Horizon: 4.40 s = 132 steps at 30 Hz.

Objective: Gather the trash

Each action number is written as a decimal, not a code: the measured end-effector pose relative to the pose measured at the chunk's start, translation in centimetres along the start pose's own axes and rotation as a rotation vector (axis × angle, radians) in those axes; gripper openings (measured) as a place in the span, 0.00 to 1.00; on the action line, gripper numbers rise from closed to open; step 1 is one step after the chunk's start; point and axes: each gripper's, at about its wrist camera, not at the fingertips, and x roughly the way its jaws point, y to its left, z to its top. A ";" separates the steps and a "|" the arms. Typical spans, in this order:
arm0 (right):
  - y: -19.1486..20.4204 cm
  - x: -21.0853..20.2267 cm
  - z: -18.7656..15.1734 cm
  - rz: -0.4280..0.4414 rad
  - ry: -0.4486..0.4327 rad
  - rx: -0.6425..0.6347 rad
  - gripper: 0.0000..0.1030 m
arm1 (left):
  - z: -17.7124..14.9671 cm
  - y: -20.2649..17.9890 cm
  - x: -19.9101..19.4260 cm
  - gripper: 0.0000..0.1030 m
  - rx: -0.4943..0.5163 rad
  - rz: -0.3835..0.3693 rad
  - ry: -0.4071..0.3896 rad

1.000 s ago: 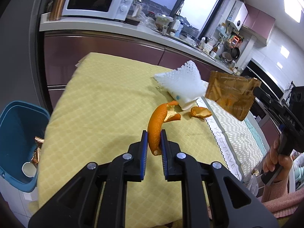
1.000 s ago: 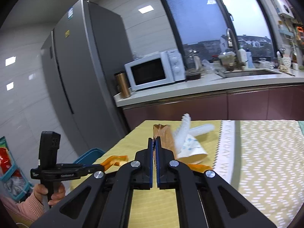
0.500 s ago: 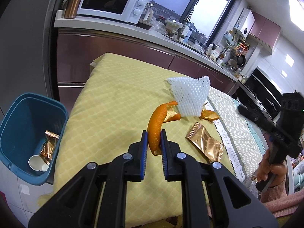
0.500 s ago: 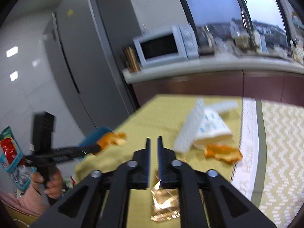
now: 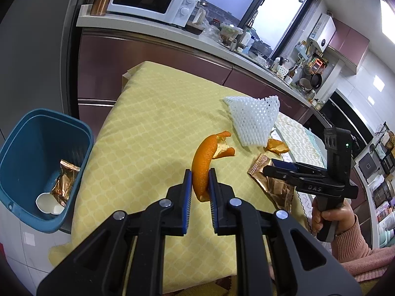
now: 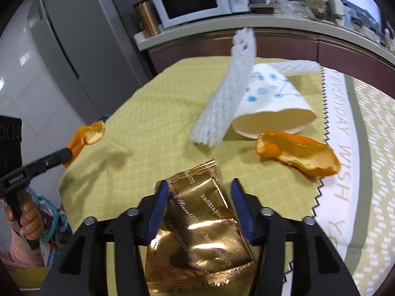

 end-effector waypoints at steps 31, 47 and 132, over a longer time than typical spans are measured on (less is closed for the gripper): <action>5.6 -1.8 3.7 0.186 -0.170 -0.065 0.08 | -0.1 3.7 -3.3 0.13 -0.060 0.094 -0.059; 10.8 2.5 6.4 0.272 -0.146 -0.127 0.08 | -0.2 7.4 -6.3 0.13 -0.104 0.178 -0.100; 23.8 16.8 9.7 0.298 0.098 -0.257 0.11 | 0.4 17.7 -2.8 0.16 -0.247 0.387 -0.068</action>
